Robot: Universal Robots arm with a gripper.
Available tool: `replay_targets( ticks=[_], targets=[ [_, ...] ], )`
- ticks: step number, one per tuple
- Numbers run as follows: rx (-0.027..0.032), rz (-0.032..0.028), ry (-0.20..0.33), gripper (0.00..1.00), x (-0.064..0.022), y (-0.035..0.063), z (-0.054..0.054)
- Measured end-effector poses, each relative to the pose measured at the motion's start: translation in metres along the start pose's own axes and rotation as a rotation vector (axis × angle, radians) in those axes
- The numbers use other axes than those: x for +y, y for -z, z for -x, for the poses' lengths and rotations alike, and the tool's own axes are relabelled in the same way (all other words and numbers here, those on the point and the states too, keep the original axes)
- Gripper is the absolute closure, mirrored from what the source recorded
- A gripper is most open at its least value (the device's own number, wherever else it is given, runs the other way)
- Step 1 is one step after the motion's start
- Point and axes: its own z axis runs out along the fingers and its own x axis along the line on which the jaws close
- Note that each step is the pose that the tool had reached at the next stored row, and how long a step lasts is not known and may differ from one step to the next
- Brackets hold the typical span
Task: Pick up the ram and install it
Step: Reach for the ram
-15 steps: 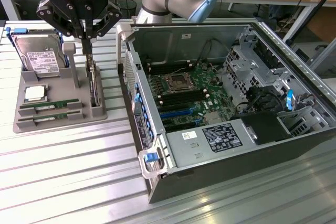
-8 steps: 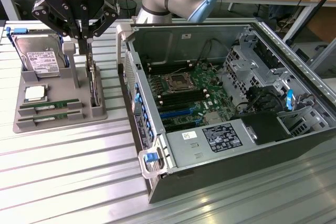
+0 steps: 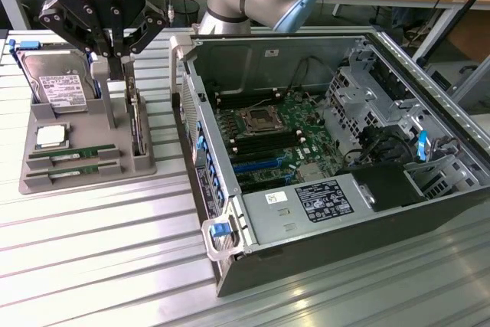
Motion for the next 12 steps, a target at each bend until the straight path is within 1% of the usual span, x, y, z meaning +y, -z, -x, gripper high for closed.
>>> replay_targets(
  ticks=[12],
  targets=[
    [-0.0001,0.0001,0.000,0.89,-0.0007,0.0002,-0.0086]
  ],
)
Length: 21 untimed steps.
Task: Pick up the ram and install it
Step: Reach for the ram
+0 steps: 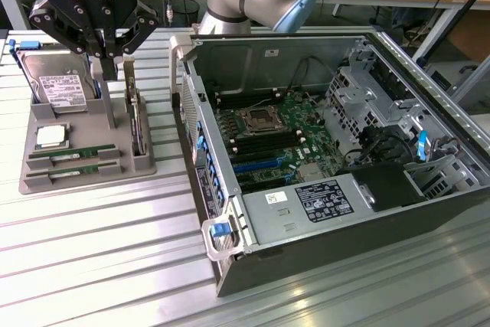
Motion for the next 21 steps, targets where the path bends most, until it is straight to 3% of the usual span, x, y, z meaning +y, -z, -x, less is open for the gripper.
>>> replay_targets(
  ticks=[9,21],
  targets=[
    [0.0000,0.0000,0.000,0.89,-0.0009,0.0004,-0.012],
    [0.0001,0.0000,0.000,0.89,-0.0012,0.0005,-0.015]
  ],
)
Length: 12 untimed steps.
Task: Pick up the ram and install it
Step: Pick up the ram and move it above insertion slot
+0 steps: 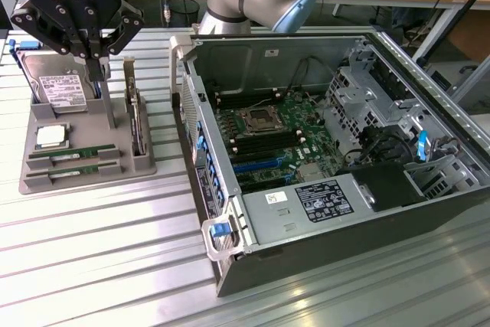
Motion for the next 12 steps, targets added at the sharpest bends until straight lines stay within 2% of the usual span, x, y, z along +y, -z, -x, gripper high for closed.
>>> replay_targets(
  ticks=[6,12],
  targets=[
    [0.0004,0.0002,0.009,0.89,0.0000,0.0000,0.0000],
    [0.0027,0.0015,0.062,0.89,0.0000,0.0000,0.0000]
  ],
)
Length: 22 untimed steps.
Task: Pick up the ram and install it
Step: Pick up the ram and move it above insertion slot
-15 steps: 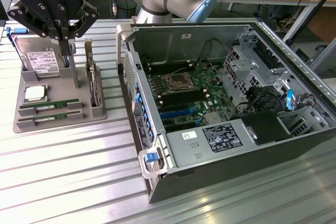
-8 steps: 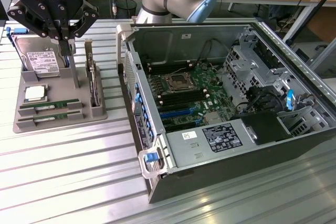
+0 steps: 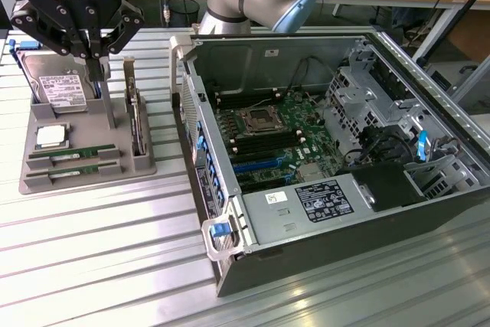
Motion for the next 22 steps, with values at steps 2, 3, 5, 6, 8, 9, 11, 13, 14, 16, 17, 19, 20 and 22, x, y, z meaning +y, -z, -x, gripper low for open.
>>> replay_targets(
  ticks=[2,3,5,6,8,9,11,13,14,16,17,19,20,22],
  targets=[
    [0.0008,0.0004,0.019,0.89,0.0000,0.0000,0.0000],
    [0.0011,0.0007,0.025,0.89,0.0000,0.0000,0.0000],
    [0.0018,0.0010,0.041,0.89,0.0000,0.0000,0.0000],
    [0.0022,0.0012,0.050,0.89,0.0000,0.0000,0.0000],
    [0.0032,0.0018,0.073,0.89,0.0000,0.0000,0.0000],
    [0.0038,0.0020,0.084,0.89,0.0000,0.0000,0.0000],
    [0.0047,0.0026,0.106,0.89,0.0000,0.0000,0.0000],
    [0.0054,0.0031,0.123,0.89,0.0000,0.0000,0.0000],
    [0.0063,0.0035,0.141,0.89,0.0000,0.0000,0.0000],
    [0.0073,0.0040,0.164,0.89,0.0000,0.0000,0.0000],
    [0.0077,0.0043,0.175,0.89,0.0000,0.0000,0.0000],
    [0.0084,0.0047,0.190,0.89,0.0000,0.0000,0.0000],
    [0.0087,0.0048,0.195,0.89,0.0000,0.0000,0.0000],
    [0.0092,0.0051,0.207,0.89,0.0000,0.0000,0.0000]
  ],
)
